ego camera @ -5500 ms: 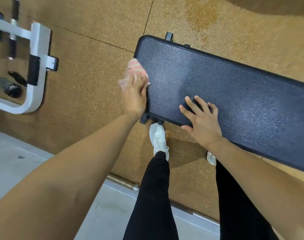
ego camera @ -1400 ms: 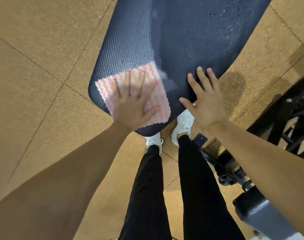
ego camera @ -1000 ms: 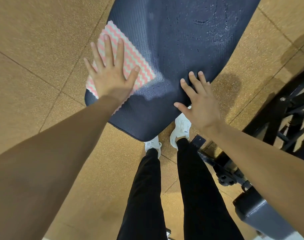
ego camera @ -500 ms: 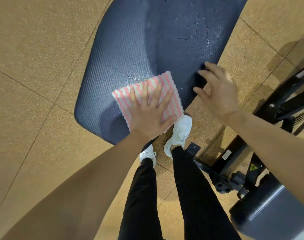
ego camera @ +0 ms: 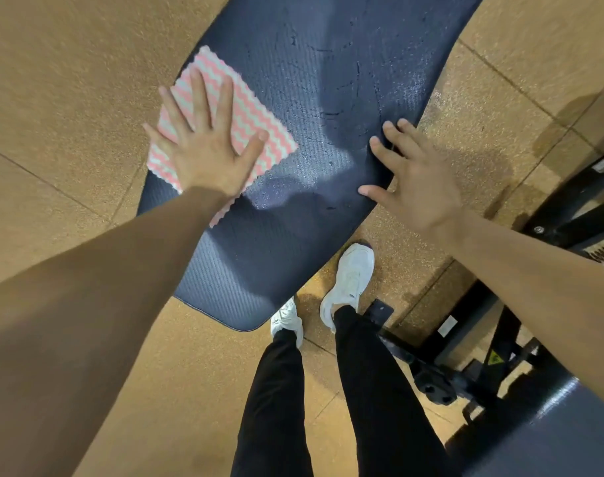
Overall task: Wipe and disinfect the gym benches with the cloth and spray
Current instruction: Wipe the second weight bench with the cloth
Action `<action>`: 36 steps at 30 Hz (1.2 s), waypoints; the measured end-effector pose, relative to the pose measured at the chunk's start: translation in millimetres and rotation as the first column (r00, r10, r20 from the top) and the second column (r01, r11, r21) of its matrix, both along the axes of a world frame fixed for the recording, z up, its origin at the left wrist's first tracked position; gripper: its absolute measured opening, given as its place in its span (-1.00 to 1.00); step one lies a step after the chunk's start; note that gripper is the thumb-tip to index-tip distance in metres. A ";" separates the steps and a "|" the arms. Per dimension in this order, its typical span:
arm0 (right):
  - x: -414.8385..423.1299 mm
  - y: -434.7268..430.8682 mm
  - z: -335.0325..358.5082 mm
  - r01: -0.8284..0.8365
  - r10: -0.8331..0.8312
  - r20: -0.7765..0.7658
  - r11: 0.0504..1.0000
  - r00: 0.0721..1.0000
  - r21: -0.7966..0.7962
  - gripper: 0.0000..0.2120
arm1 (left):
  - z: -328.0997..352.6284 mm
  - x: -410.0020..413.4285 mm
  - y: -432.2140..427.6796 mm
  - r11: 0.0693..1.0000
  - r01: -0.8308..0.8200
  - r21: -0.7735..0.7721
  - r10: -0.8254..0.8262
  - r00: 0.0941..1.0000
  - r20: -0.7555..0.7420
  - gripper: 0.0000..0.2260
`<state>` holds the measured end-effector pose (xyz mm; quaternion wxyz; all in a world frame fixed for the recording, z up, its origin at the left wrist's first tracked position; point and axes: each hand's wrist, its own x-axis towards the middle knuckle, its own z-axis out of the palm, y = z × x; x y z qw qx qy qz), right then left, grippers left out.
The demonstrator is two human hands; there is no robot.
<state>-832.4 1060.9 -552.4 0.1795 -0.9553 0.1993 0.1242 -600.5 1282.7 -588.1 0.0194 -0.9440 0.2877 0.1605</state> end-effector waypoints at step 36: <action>2.5 -47.0 5.0 0.138 -0.180 0.126 0.948 0.976 0.287 -0.62 | 7.4 3.5 -117.1 0.999 0.015 0.048 -0.013 1.000 -0.028 -0.19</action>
